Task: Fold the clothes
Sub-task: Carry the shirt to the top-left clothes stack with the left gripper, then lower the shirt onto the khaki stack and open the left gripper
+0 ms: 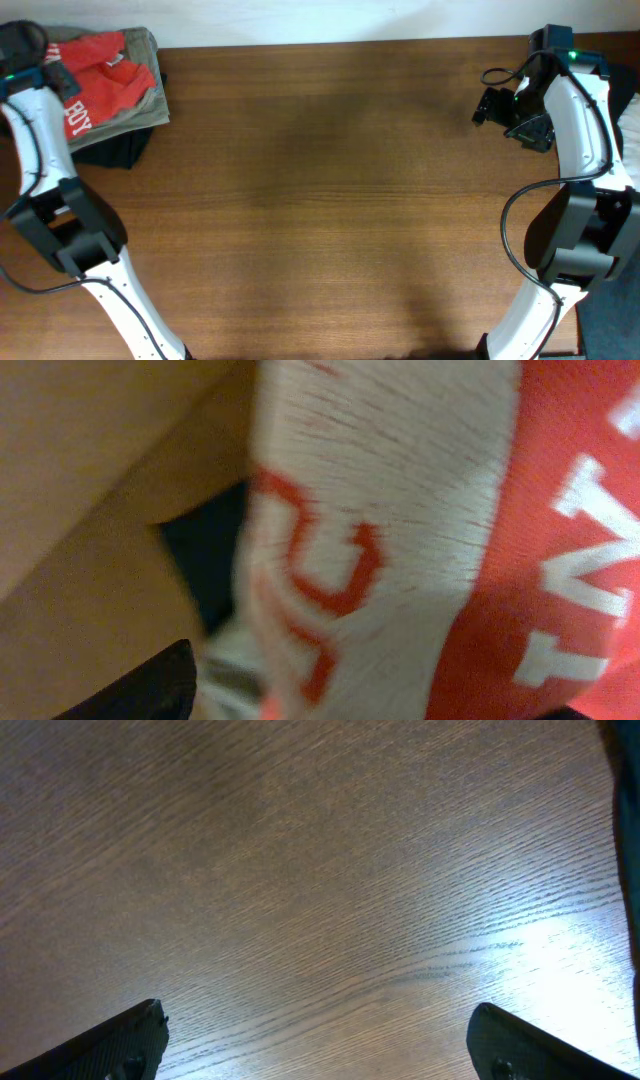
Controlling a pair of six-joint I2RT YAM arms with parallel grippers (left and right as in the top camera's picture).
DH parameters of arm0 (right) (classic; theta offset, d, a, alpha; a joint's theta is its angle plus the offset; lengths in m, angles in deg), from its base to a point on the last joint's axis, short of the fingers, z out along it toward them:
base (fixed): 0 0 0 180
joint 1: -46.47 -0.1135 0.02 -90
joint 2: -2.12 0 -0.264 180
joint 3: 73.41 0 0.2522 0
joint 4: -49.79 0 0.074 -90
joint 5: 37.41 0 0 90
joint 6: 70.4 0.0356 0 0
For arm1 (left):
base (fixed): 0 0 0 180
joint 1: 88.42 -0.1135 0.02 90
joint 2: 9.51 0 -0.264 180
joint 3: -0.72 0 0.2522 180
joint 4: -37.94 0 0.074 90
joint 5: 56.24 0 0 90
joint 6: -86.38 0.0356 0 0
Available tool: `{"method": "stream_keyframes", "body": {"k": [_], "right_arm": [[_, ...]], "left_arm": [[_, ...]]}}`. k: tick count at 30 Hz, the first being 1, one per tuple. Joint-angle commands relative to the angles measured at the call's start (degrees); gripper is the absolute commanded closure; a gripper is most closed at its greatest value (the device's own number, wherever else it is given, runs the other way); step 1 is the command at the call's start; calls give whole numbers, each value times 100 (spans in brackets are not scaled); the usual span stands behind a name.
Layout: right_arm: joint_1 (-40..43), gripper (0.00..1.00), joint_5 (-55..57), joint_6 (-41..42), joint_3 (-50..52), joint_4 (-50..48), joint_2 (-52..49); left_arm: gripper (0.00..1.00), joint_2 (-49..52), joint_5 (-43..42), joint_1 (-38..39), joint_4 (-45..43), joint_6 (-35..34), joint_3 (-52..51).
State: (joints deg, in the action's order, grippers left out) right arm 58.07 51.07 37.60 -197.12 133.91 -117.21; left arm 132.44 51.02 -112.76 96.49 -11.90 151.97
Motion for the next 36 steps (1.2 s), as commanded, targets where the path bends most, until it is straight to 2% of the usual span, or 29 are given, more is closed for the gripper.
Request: {"method": "stream_keyframes", "body": {"k": [1, 6, 7, 8, 9, 11, 12, 13, 17, 20, 25, 27, 31, 36], "right_arm": [[11, 1, 31, 28, -85, 4, -4], [11, 1, 31, 28, -85, 4, -4], [11, 1, 31, 28, -85, 4, -4], [11, 1, 31, 28, -85, 4, -4], [11, 1, 31, 28, -85, 4, -4], [11, 1, 31, 28, -85, 4, -4], [11, 1, 31, 28, -85, 4, -4], [11, 1, 31, 28, -85, 4, -4], [11, 1, 31, 28, -85, 4, -4], [11, 1, 31, 28, -85, 4, -4], [11, 1, 31, 28, -85, 4, -4], [11, 1, 31, 28, -85, 4, -4], [11, 1, 31, 28, -85, 4, -4], [11, 1, 31, 28, -85, 4, -4]], "left_arm": [[1, -98, 315, -356, 142, -7, 160], [1, -721, 295, -328, 28, -13, 240], [4, -863, 195, -284, 17, -55, 240], [30, -1010, -208, -219, 4, -118, 240], [61, -1040, -721, -164, -17, -118, 240], [95, -981, -1193, -118, -63, -164, 214], [99, -822, -1305, -94, -120, -354, 214], [99, -588, -1362, -87, -177, -568, 214], [99, 260, -1484, -101, -599, -551, 214], [99, 748, -1003, -151, -1462, -494, 214], [99, 977, -730, -369, -2627, -490, 216], [99, 944, -734, -407, -2481, -487, 551], [99, 944, -734, -396, -1808, 24, 1379], [99, 1217, -890, -474, -1567, 24, 1351]]}}
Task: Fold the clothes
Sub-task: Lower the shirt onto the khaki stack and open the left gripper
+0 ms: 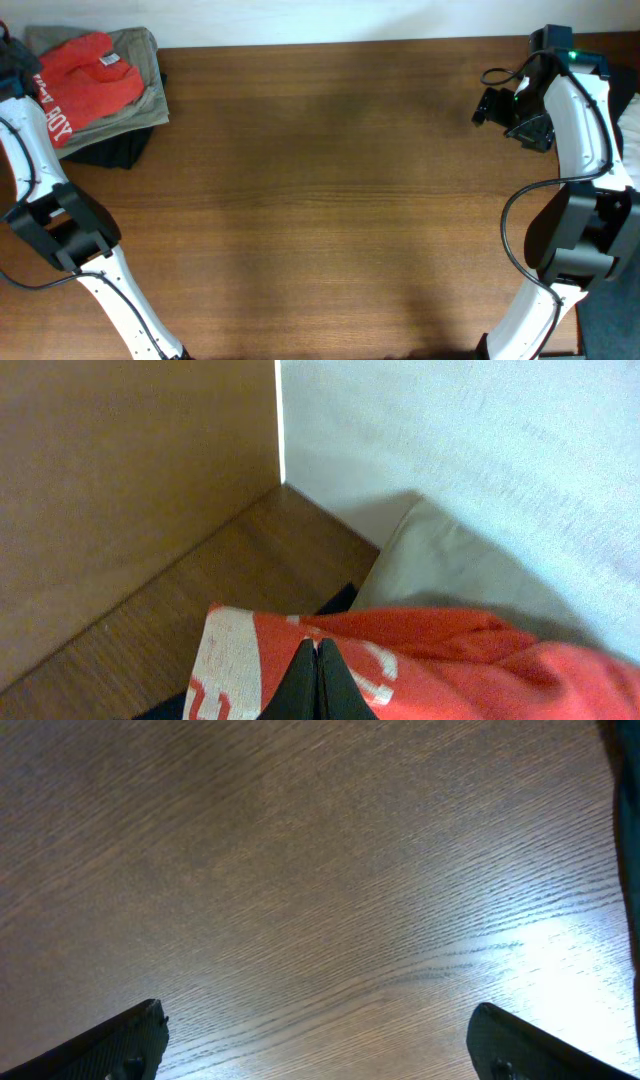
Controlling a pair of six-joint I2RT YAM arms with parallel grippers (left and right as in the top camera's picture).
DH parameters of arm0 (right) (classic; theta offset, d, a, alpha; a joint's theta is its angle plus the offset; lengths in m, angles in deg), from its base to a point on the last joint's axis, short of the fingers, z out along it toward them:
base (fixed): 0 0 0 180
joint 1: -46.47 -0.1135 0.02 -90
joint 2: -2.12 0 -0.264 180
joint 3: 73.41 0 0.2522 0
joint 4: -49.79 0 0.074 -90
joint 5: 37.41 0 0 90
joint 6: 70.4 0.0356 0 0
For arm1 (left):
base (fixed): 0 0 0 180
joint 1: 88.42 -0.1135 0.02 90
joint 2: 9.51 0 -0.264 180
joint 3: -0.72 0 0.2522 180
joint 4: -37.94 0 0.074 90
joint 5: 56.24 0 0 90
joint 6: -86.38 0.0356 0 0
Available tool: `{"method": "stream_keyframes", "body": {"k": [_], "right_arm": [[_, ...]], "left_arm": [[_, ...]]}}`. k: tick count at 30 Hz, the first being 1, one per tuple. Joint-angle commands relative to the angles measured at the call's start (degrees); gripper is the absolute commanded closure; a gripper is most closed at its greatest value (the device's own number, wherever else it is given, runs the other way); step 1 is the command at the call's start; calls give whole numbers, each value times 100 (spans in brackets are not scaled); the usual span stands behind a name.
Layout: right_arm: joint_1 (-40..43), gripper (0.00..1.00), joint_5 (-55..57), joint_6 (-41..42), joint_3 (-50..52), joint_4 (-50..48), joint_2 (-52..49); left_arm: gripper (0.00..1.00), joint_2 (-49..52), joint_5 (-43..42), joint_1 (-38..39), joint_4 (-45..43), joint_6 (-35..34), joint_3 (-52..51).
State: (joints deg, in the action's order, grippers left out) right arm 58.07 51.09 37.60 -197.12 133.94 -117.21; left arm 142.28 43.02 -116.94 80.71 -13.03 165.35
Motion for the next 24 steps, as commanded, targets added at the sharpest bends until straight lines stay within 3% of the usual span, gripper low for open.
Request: {"method": "stream_keyframes", "body": {"k": [1, 4, 6, 10, 13, 16, 24], "right_arm": [[11, 1, 28, 28, -85, 2, -4], [11, 1, 28, 28, -85, 2, -4], [11, 1, 28, 28, -85, 2, -4], [11, 1, 28, 28, -85, 2, -4], [11, 1, 28, 28, -85, 2, -4], [11, 1, 28, 28, -85, 2, -4], [11, 1, 28, 28, -85, 2, -4]], "left_arm": [[99, 345, -87, -59, -4, 136, 13], [97, 728, 74, -85, 0, 138, 13], [97, 828, 841, -133, 28, 140, 13], [99, 457, 1003, -192, 63, 201, 26], [99, -173, 627, -94, -140, 197, 44], [99, -361, -503, 74, -170, 192, 26], [99, 870, -531, 514, -551, 122, 7]]}}
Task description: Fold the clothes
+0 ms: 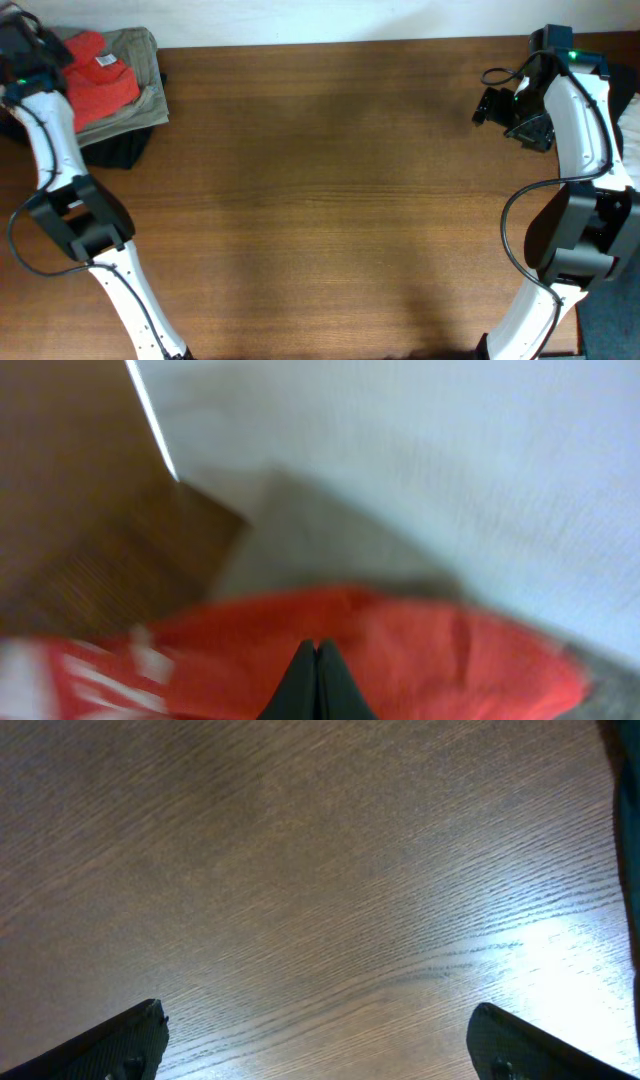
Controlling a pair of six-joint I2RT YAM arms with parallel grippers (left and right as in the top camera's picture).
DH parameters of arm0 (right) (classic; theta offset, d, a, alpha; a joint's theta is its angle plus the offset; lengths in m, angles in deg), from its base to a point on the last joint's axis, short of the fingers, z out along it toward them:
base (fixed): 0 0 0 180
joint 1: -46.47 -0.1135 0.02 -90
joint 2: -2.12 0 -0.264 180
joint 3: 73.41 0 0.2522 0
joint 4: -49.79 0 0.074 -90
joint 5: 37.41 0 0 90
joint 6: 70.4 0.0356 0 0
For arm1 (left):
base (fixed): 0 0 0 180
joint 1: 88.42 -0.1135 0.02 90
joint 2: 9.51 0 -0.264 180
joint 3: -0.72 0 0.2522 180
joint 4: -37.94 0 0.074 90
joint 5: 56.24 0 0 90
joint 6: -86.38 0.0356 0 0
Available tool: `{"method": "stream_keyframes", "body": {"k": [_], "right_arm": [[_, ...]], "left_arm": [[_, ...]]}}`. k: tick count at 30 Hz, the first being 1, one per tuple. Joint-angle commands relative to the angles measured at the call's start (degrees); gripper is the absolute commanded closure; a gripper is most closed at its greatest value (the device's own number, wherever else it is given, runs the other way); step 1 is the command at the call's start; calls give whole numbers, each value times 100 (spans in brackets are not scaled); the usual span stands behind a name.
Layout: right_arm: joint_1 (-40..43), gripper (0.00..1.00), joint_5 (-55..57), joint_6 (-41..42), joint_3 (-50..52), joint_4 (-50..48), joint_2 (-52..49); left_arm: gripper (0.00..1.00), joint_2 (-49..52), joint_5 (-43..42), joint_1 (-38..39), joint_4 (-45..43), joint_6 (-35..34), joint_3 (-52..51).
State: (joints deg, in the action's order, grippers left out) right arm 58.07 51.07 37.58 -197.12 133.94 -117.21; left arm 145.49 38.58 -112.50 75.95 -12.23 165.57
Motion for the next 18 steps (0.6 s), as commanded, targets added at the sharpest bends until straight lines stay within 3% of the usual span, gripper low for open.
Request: {"method": "stream_keyframes", "body": {"k": [1, 5, 8, 11, 12, 13, 14, 18], "right_arm": [[11, 1, 31, 31, -85, 2, -4], [11, 1, 31, 31, -85, 2, -4], [11, 1, 31, 31, -85, 2, -4], [11, 1, 31, 31, -85, 2, -4], [11, 1, 31, 31, -85, 2, -4], [11, 1, 31, 31, -85, 2, -4], [11, 1, 31, 31, -85, 2, -4], [11, 1, 31, 31, -85, 2, -4]], "left_arm": [[99, 660, -81, 90, -83, 39, -15], [93, 501, -98, 131, 55, 59, 39], [80, -131, -98, 131, 313, 57, 48], [53, -1176, -157, 131, 833, 52, 48], [40, -1475, -330, 127, 955, 52, 48], [16, -2083, -909, 98, 1187, 52, 48], [4, -2387, -1290, 79, 1270, 50, 48], [1, -3722, -2820, 11, 1631, 50, 48]]}}
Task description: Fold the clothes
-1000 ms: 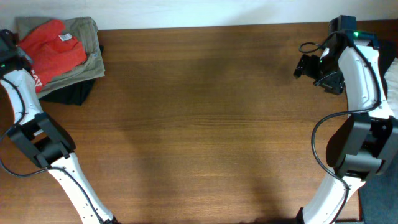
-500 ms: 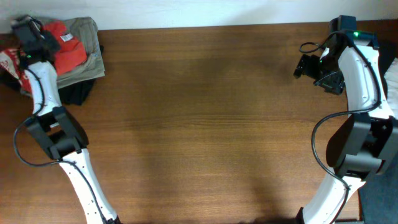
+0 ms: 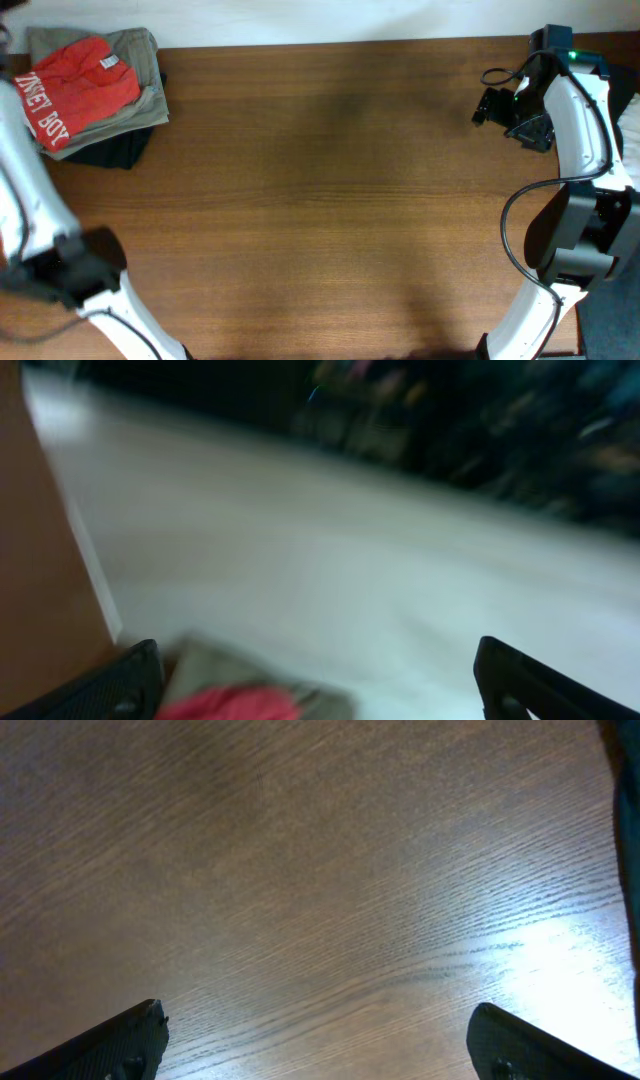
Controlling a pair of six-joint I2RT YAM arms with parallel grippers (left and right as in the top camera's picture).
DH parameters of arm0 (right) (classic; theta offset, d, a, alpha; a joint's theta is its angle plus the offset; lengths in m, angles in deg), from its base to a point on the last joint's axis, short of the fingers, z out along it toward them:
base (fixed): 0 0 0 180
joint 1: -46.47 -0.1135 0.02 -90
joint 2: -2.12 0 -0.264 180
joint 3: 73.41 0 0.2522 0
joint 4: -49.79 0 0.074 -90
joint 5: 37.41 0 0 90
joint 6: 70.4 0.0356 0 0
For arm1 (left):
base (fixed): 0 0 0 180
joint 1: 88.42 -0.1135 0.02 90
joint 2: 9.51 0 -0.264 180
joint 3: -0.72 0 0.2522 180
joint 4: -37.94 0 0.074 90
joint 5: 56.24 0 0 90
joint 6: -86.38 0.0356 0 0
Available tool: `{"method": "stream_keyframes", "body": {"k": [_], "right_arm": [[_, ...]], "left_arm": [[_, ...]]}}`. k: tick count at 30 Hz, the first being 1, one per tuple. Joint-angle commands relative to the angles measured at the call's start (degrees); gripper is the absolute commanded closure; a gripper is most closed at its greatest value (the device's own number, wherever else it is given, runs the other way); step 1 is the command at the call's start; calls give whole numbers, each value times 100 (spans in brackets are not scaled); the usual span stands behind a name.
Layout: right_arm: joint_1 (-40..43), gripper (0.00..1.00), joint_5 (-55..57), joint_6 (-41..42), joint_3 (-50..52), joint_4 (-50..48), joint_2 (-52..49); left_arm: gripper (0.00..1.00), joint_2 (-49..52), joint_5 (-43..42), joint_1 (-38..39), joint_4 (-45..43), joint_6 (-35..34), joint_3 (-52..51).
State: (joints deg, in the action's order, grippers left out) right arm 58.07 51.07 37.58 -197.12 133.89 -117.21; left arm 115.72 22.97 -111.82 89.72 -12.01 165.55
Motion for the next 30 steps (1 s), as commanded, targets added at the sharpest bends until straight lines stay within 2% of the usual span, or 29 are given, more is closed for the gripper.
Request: {"method": "stream_keyframes", "body": {"k": [1, 4, 6, 10, 13, 15, 21, 23, 26, 30], "right_arm": [[11, 1, 28, 37, -85, 7, -4], [7, 1, -258, 245, -85, -483, -4], [7, 1, -643, 245, -85, -164, -4], [90, 1, -2081, 90, -334, -170, 162], [74, 1, -2028, 85, -737, -46, 887], [76, 1, -2024, 24, -765, 173, 1670], [76, 1, -1062, -317, -765, 1515, 4111], [76, 1, -1062, -317, -765, 1775, 4658], [76, 1, -625, -317, -765, 2673, 5466], [76, 1, -616, -317, -761, 2686, 6109]], "left_arm": [[1, -1071, -1580, -55, 538, 31, 50], [1, -1729, -1969, -55, 1615, 31, 50], [1, -2065, -1965, -55, 2656, 33, 50], [1, -2243, -1963, -55, 4111, 33, 50], [1, -2205, -1941, -55, 4767, 33, 48], [1, -2205, -1941, -55, 4962, 33, 48], [1, -2205, -1943, -55, 5154, 33, 48], [1, -2205, -1943, -55, 5160, 33, 48], [1, -2208, -1943, -55, 5167, 33, 48], [1, -2205, -1943, -55, 5167, 33, 48]]}}
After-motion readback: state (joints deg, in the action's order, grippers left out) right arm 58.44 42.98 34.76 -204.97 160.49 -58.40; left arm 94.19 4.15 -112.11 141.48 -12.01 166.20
